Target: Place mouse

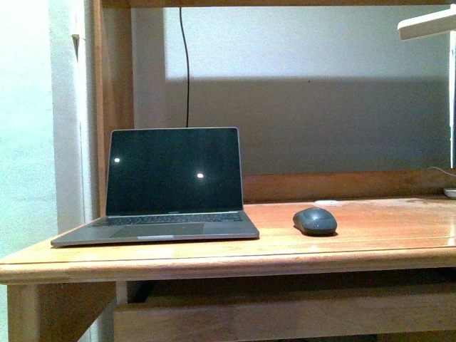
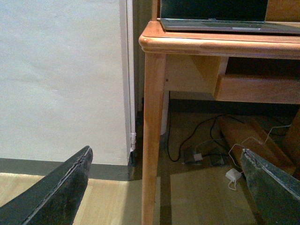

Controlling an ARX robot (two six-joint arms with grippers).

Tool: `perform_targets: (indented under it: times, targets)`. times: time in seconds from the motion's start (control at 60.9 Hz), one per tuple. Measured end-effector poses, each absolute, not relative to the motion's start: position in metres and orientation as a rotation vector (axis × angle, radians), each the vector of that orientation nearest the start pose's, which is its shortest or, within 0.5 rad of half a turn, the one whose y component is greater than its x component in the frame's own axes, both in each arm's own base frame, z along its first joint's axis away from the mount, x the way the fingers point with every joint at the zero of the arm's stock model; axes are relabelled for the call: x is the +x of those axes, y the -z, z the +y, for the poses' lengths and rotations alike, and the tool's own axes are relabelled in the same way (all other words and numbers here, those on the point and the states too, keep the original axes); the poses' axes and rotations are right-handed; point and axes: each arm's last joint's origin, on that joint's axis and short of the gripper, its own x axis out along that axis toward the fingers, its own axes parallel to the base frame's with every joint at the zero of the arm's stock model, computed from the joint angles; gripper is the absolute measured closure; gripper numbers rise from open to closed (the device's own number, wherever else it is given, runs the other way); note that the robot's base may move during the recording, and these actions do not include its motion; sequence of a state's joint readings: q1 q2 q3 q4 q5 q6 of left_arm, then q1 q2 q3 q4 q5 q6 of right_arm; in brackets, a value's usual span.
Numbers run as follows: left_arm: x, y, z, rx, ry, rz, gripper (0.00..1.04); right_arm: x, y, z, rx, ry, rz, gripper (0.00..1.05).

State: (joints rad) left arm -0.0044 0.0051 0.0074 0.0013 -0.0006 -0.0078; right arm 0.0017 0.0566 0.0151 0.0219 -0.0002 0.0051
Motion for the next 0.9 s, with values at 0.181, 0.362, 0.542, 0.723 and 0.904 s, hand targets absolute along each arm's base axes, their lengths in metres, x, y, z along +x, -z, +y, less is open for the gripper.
perform_targets:
  times: [0.181, 0.362, 0.542, 0.723, 0.904]
  targets:
    - [0.0976, -0.1658, -0.0004, -0.008, 0.004, -0.004, 0.08, 0.0972, -0.1684, 0.0001, 0.005, 0.000, -0.011, 1.02]
    - [0.0976, -0.1658, -0.0004, -0.008, 0.005, -0.004, 0.08, 0.0971, -0.1684, 0.0002, 0.005, -0.002, -0.012, 1.02]
    - [0.0976, -0.1658, -0.0004, -0.008, 0.005, -0.004, 0.08, 0.0971, -0.1684, 0.0002, 0.003, -0.002, -0.012, 0.75]
    - [0.0976, -0.1658, -0.0004, -0.008, 0.005, -0.004, 0.08, 0.0971, -0.1684, 0.0002, 0.003, -0.002, -0.012, 0.43]
    - [0.0976, -0.1658, -0.0004, -0.008, 0.005, -0.004, 0.08, 0.0971, -0.1684, 0.0002, 0.003, -0.002, -0.012, 0.11]
